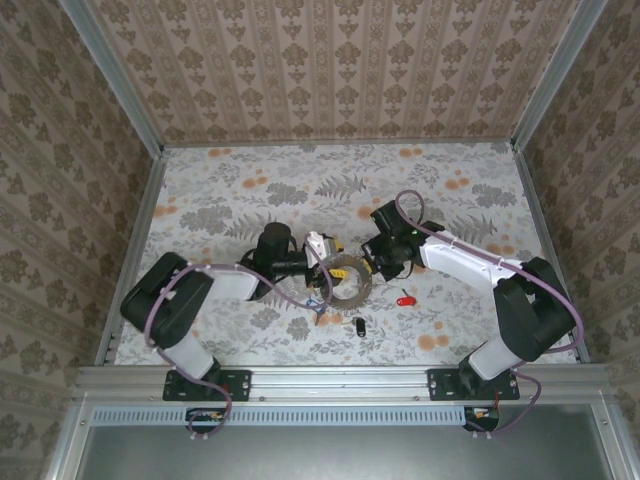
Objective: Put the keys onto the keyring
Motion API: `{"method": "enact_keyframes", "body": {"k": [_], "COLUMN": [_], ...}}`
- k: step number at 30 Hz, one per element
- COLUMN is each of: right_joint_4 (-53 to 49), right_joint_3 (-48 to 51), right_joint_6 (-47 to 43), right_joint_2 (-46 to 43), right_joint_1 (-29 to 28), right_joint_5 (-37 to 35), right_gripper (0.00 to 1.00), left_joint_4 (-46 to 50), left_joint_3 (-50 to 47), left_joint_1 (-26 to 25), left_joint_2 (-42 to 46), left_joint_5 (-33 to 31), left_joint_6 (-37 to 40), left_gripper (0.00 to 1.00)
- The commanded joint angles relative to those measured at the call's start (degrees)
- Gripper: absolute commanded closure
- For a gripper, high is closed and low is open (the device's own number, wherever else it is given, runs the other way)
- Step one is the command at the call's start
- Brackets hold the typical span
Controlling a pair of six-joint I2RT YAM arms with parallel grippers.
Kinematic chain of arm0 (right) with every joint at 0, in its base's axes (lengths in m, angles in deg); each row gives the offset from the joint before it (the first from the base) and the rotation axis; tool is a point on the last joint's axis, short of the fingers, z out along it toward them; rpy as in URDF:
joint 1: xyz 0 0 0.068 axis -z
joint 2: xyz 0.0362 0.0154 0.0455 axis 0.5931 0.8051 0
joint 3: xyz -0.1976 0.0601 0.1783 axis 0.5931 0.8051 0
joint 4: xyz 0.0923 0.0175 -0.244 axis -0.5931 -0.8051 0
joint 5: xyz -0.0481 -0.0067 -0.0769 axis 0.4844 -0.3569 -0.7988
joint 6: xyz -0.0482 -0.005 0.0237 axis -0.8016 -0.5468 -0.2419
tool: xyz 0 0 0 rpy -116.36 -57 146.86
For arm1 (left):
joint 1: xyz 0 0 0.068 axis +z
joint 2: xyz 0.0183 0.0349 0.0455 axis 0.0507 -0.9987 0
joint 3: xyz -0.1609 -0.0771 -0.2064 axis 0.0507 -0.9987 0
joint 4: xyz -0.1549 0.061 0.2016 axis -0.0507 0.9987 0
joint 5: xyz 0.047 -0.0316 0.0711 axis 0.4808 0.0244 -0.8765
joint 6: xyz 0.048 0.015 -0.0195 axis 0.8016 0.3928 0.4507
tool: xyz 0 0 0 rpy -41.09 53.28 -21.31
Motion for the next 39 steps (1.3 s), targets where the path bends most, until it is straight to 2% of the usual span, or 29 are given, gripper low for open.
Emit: {"method": "enact_keyframes", "body": {"k": [1,4,7,14,21,24,31,39], "right_joint_4": [2.3,3.2,4.3,5.9,5.8,5.9,6.2,6.4], "right_joint_3": [1.3,2.2,3.1,3.9,3.7,4.3,4.8,5.3], "right_joint_6": [3.6,4.9,6.0,9.1,10.2,11.1,11.7,12.2], "right_joint_2": [-0.5,-0.6,-0.5,-1.0,-1.9,-2.5,-3.4,-3.4], "right_joint_1": [0.6,1.0,1.4,2.0,2.4,2.5,2.4,2.2], "right_joint_5": [1.5,1.3,2.2,2.7,3.3,3.2,3.2,3.9], "right_gripper": [1.0,1.0,1.0,1.0,1.0,1.0,1.0,1.0], "left_joint_4": [-15.1,-17.0,-16.7,-15.9,-18.1,-20.7,-21.5,-22.1], "left_joint_3": [0.7,1.2,1.2,2.3,3.6,4.1,5.7,6.7], "left_joint_1": [-0.3,-0.8,-2.1,-4.1,-5.3,-5.3,-6.6,-8.1], "left_joint_2": [-4.5,-7.5,-9.1,-11.4,-15.6,-17.3,-19.3,-20.2], "left_joint_5": [2.6,-0.1,-3.5,-2.0,-5.7,-9.6,-14.6,-14.7], "left_joint_6": [-0.4,0.1,2.3,3.3,1.8,-0.5,-1.2,-0.9], "left_gripper": [0.41,0.48,0.49,0.54,0.64,0.68,0.66,0.69]}}
